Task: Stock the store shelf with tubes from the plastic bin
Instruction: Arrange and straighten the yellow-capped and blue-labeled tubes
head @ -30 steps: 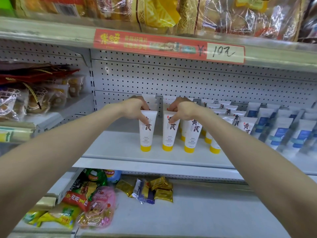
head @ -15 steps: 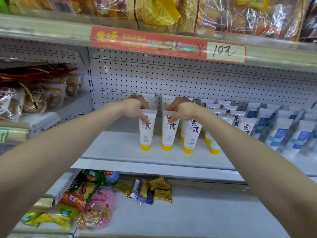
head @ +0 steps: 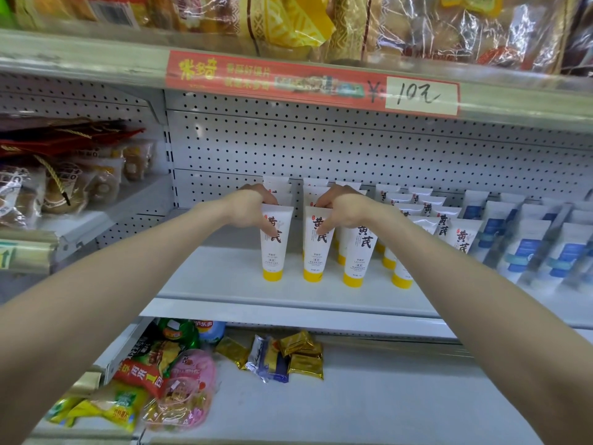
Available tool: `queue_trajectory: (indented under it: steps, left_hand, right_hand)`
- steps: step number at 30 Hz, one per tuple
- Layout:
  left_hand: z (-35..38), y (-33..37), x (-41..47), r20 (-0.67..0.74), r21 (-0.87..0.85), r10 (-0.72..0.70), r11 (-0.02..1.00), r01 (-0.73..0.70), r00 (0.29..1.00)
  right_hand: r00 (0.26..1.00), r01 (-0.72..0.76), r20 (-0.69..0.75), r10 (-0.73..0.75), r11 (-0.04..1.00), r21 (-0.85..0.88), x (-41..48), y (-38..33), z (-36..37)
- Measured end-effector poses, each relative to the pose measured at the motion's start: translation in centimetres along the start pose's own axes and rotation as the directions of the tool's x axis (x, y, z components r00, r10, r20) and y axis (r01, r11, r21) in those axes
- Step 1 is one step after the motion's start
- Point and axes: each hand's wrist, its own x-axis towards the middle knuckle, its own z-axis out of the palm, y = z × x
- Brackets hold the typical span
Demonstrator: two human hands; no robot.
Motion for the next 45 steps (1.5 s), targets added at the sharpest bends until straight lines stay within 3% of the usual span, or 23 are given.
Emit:
queue_trajectory:
  steps: [18,29,45]
  left_hand:
    - [-0.3,0.6,-0.1,-0.007,0.028,0.029,0.999,-0.028,1.0]
    - [-4.4,1.3,1.2,-0.078,-0.242,0.043,0.968,-0.061,0.996]
    - [-2.7,-2.8,10.5,-0.145,-0.188,0.057,0.979,-0.084,0.988]
  right_hand:
    - [1.0,0.023,0.0,-0.023,0.999,0.025,0.3,0.3,-0.1]
    - [0.985,0.059,-0.173,-0.017,0.969,0.239,1.4,0.7,-3.3]
    - [0.987,0.002,-0.159,0.037,0.972,0.236,9.5,4.8,-3.4]
